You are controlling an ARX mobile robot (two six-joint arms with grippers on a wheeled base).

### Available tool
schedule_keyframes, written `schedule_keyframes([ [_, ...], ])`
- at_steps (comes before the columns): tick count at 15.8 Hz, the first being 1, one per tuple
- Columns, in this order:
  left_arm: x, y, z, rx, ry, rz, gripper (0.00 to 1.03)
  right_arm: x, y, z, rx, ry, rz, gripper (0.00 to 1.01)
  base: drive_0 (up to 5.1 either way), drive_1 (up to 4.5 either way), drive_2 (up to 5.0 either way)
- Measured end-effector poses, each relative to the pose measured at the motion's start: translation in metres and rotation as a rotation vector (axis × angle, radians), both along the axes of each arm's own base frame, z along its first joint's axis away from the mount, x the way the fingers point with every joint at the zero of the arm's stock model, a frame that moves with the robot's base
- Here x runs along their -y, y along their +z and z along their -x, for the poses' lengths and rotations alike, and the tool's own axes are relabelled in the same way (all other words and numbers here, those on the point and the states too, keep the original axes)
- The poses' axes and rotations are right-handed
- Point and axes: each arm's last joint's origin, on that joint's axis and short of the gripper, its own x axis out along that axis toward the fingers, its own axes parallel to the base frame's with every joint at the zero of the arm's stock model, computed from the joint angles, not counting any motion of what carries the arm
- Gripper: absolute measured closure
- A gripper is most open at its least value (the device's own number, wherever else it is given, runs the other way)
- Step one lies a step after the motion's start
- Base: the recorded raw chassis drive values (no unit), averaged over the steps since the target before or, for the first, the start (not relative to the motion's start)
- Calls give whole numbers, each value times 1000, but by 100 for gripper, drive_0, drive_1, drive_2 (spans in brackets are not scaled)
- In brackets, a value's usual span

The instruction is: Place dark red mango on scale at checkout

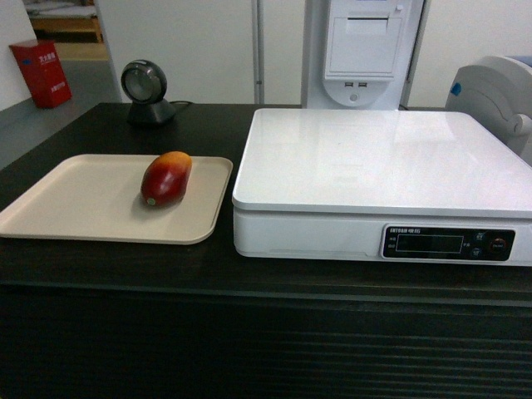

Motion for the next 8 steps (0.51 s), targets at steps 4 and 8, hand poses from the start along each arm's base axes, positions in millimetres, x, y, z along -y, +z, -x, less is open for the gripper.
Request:
schedule_keyframes([
  [4,0,0,0,0,-1,0,5,0,0,0,0,0,0,3,0,0,0],
  [8,0,0,0,0,-1,0,5,0,0,0,0,0,0,3,0,0,0],
])
